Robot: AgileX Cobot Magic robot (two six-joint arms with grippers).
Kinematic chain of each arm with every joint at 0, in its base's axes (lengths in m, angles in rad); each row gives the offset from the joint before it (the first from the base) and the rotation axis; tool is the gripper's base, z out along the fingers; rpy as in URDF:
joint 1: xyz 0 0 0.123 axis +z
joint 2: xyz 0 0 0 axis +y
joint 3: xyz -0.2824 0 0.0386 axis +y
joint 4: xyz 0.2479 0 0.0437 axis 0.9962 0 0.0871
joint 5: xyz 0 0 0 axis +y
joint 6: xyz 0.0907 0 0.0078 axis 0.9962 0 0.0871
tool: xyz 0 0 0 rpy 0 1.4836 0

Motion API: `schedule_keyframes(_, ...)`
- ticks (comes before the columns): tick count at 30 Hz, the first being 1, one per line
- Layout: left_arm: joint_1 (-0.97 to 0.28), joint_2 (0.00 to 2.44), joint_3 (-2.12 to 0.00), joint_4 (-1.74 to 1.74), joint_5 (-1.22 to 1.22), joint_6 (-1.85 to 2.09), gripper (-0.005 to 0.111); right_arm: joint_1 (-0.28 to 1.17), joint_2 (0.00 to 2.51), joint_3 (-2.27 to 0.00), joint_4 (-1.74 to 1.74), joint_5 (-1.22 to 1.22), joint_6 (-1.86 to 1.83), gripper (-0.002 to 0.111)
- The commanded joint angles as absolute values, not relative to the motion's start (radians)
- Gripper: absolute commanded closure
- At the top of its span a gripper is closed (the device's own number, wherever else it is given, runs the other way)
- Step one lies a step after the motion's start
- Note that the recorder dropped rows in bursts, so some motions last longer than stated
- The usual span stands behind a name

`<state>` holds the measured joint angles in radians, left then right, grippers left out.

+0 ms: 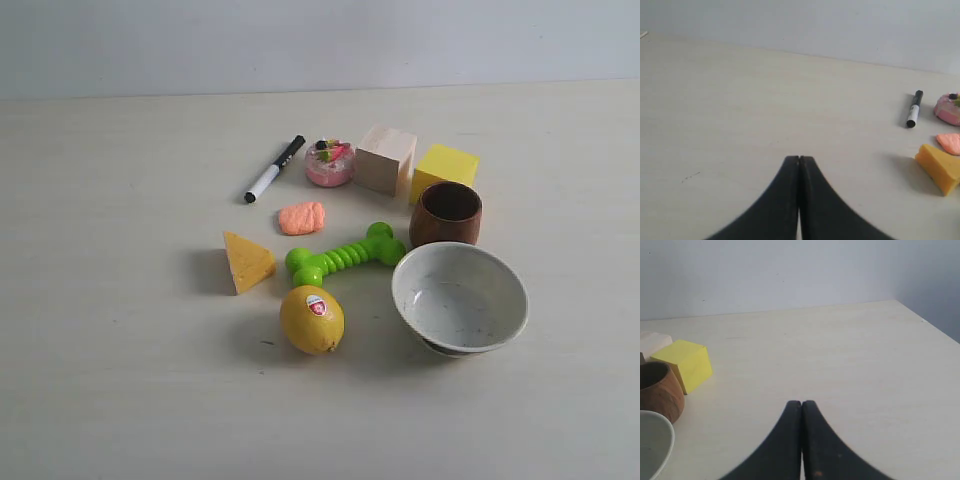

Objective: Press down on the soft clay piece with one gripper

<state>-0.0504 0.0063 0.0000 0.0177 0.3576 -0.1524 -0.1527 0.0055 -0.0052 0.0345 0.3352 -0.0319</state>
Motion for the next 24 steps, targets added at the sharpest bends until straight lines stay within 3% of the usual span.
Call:
schedule_keyframes(1,-0.05,0.0,0.0,0.015,0.226,-0.156,0.107,-0.151,0.0,0.0,0.038,0.327,-0.033,0.108)
schedule_keyframes(9,-0.05,0.0,0.0,0.015,-0.09,-0.156,0.107,-0.151,0.0,0.0,0.038,0.327,-0.033,0.108)
schedule_keyframes(19,-0.05,0.0,0.0,0.015,-0.144,-0.175,0.107,-0.151,0.0,0.0,0.038,0.327,-0.033,0.108)
schedule_keyframes(24,-0.05,0.0,-0.005,0.015,-0.193,-0.481,0.107,-0.151,0.0,0.0,0.038,0.327,-0.033,0.108)
